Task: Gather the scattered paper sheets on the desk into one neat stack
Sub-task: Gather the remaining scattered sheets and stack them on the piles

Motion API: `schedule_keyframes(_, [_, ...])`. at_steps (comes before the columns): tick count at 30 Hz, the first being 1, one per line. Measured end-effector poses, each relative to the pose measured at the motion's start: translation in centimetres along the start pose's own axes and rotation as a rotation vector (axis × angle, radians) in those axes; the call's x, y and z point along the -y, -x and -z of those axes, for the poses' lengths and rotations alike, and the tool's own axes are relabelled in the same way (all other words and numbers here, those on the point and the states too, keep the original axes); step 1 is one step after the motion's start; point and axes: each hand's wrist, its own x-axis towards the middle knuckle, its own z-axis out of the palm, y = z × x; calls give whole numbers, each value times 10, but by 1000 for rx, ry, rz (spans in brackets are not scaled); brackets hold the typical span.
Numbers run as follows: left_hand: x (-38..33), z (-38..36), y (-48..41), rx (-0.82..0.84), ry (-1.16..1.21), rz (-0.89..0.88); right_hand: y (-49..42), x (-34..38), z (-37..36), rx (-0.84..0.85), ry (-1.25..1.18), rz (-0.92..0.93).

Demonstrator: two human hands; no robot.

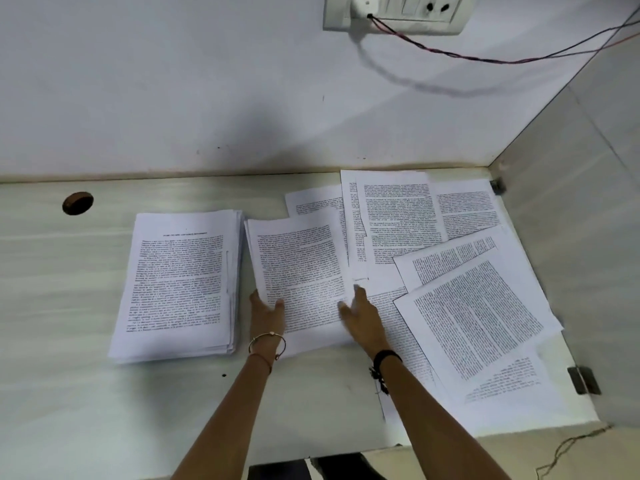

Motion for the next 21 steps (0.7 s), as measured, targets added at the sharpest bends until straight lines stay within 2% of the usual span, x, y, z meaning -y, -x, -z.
schedule_keyframes(3, [4, -4, 4, -13, 9, 17, 3, -2, 3, -65, -9, -31])
schedule_keyframes(6, [4, -6, 10, -31, -6, 84, 6, -7, 2, 25, -61, -38])
schedule_keyframes(7, [4, -6, 12, -42, 1, 107, 8, -9, 2, 19, -172, -67])
schedule_keyframes(9, [4, -9, 18, -78, 107, 157, 13, -8, 7, -131, -640, -174])
schedule_keyframes(11, [7, -15, 20, -3, 285, 200, 17, -15, 6, -174, -1014, -245])
schedule_keyframes(12, [11, -22, 21, 84, 366, 233, 20, -16, 5, -126, -1035, -227])
schedule_keyframes(14, [19, -34, 24, 270, 518, 319, 24, -18, 4, -78, -927, -224])
schedule_keyframes(16, [13, -35, 30, 335, 640, 348, 24, -23, 10, -87, -863, -273])
schedule_keyframes(18, [1, -26, 25, 198, 679, 261, 23, -34, 23, -65, -819, -284])
schedule_keyframes(21, [-8, -2, -4, -92, 438, 84, 25, -58, 46, -60, -791, -269])
